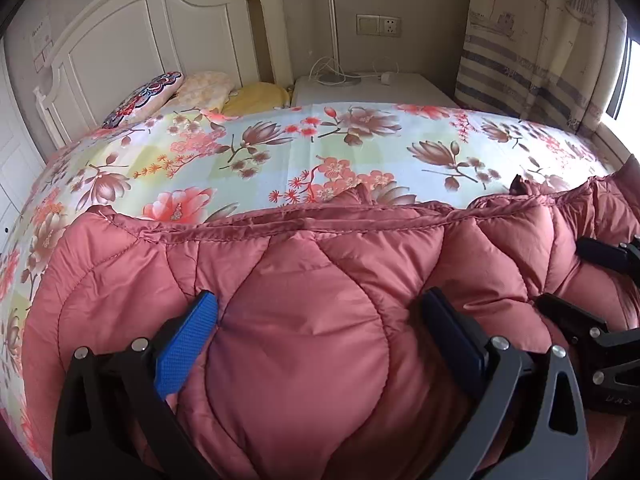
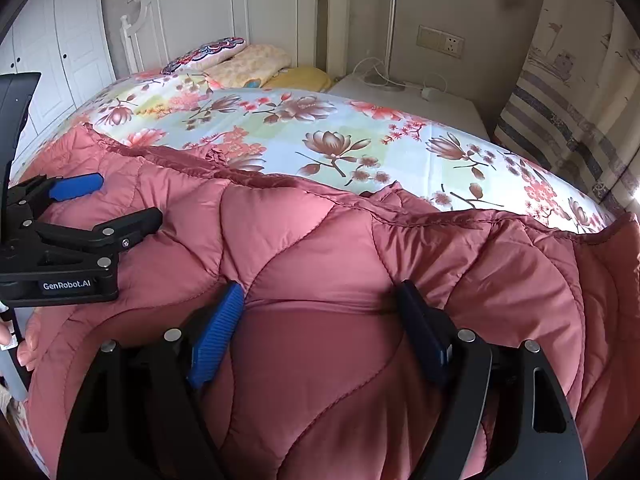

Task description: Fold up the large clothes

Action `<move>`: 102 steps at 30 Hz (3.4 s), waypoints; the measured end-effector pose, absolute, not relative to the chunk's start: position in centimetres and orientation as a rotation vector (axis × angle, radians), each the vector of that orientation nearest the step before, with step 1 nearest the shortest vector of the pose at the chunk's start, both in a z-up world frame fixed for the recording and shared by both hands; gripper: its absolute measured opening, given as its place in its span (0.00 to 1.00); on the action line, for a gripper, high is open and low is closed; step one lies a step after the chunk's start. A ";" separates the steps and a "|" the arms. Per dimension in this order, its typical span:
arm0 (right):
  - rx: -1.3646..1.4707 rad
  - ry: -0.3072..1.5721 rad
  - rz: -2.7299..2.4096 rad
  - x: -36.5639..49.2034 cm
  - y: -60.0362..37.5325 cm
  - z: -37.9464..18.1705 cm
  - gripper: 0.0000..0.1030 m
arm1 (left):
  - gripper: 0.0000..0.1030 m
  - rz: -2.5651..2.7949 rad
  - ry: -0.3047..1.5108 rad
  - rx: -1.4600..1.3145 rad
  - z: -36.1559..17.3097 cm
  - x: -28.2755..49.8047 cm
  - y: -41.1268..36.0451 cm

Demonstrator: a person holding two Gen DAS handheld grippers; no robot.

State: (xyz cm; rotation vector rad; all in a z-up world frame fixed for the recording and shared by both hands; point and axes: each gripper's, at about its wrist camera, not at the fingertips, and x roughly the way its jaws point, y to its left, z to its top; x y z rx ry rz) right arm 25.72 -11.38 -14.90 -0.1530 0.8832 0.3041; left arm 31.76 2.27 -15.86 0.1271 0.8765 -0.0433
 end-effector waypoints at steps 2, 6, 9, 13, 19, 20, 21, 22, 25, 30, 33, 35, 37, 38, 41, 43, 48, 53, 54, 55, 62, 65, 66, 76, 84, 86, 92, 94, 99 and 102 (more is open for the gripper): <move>-0.159 0.879 0.298 25.6 -11.3 -14.9 0.74 | 0.98 -0.040 0.879 0.133 -15.9 31.7 2.2; -0.179 0.900 0.278 25.8 -11.0 -14.5 0.77 | 0.98 -0.042 0.918 0.146 -15.4 32.1 2.2; -0.187 0.912 0.264 25.6 -10.9 -12.8 0.77 | 0.98 -0.045 0.890 0.149 -13.3 31.2 2.7; -0.191 0.820 0.325 23.8 -9.6 -9.3 0.77 | 0.98 -0.012 0.786 0.155 -9.8 29.4 4.2; -0.385 0.845 0.379 22.7 -4.5 -13.3 0.85 | 0.98 0.090 0.848 0.195 -12.8 29.8 7.5; -0.360 0.824 0.385 22.7 -4.8 -13.9 0.86 | 0.98 0.093 0.866 0.189 -13.9 29.9 8.2; -0.311 0.839 0.397 22.9 -5.3 -13.8 0.86 | 0.98 0.079 0.868 0.166 -14.6 29.8 8.7; -0.287 0.857 0.399 23.1 -5.6 -13.7 0.86 | 0.98 0.059 0.865 0.125 -14.8 29.8 9.4; -0.274 0.845 0.384 23.2 -7.1 -12.2 0.86 | 0.98 0.058 0.868 0.141 -14.8 29.9 9.3; -0.214 0.809 0.182 24.8 -15.4 -10.3 0.86 | 0.98 0.051 0.860 0.126 -15.0 30.0 9.5; -0.183 0.863 0.032 26.1 -20.5 -11.8 0.86 | 0.98 0.045 0.858 0.124 -15.0 29.9 9.4; -0.052 0.899 0.055 26.5 -23.7 -13.4 0.86 | 0.98 0.041 0.856 0.125 -15.0 29.9 9.2; 0.008 0.895 0.061 26.5 -24.4 -13.8 0.86 | 0.98 0.046 0.854 0.134 -15.1 29.9 9.1; -0.025 0.883 0.046 26.3 -23.8 -13.8 0.86 | 0.98 0.047 0.853 0.135 -15.1 29.9 9.1; -0.109 0.859 0.013 26.0 -22.1 -13.9 0.87 | 0.98 0.044 0.852 0.129 -15.1 29.9 9.1; -0.107 0.859 0.016 26.0 -22.4 -14.0 0.87 | 0.98 0.045 0.851 0.130 -15.1 29.9 9.2; -0.070 0.867 0.032 26.3 -23.2 -14.0 0.88 | 0.98 0.042 0.851 0.126 -15.1 29.9 9.2; -0.090 0.886 0.013 26.2 -22.7 -12.8 0.87 | 0.98 0.043 0.851 0.119 -15.0 29.8 9.3; -0.117 0.850 0.001 25.6 -22.1 -11.7 0.86 | 0.98 0.043 0.851 0.118 -15.0 29.9 9.2; -0.135 0.779 0.021 24.3 -21.0 -9.7 0.86 | 0.98 0.041 0.851 0.120 -15.0 29.9 9.2; -0.253 0.753 0.337 20.7 -10.4 -8.3 0.89 | 0.98 0.041 0.853 0.120 -15.0 29.9 9.3; -0.349 0.824 0.375 20.9 -7.5 -12.2 0.89 | 0.98 0.037 0.860 0.099 -15.0 30.0 9.7; -0.323 0.819 0.391 21.0 -7.9 -12.8 0.90 | 0.98 0.036 0.861 0.093 -15.0 30.1 9.7; 0.002 0.843 0.030 23.0 -23.3 -13.1 0.90 | 0.98 0.044 0.864 0.106 -15.0 30.0 9.2; -0.046 0.859 0.017 23.5 -22.3 -14.1 0.91 | 0.97 0.014 0.725 0.034 -9.3 26.2 6.0; -0.037 0.862 0.021 23.7 -22.4 -14.1 0.91 | 0.98 -0.077 0.670 0.041 -7.7 24.1 2.8; -0.030 0.861 0.023 23.7 -22.6 -14.2 0.92 | 0.98 -0.203 0.694 0.380 -14.5 21.3 -7.7; -0.028 0.862 0.022 23.4 -23.1 -14.1 0.92 | 0.98 -0.225 0.712 0.302 -14.5 21.6 -6.6; -0.025 0.866 0.025 23.4 -23.3 -14.0 0.92 | 0.98 -0.244 0.772 0.145 -11.4 23.6 -0.4; -0.022 0.864 0.027 23.4 -23.3 -14.0 0.92 | 0.98 -0.118 0.762 0.107 -10.4 25.7 4.7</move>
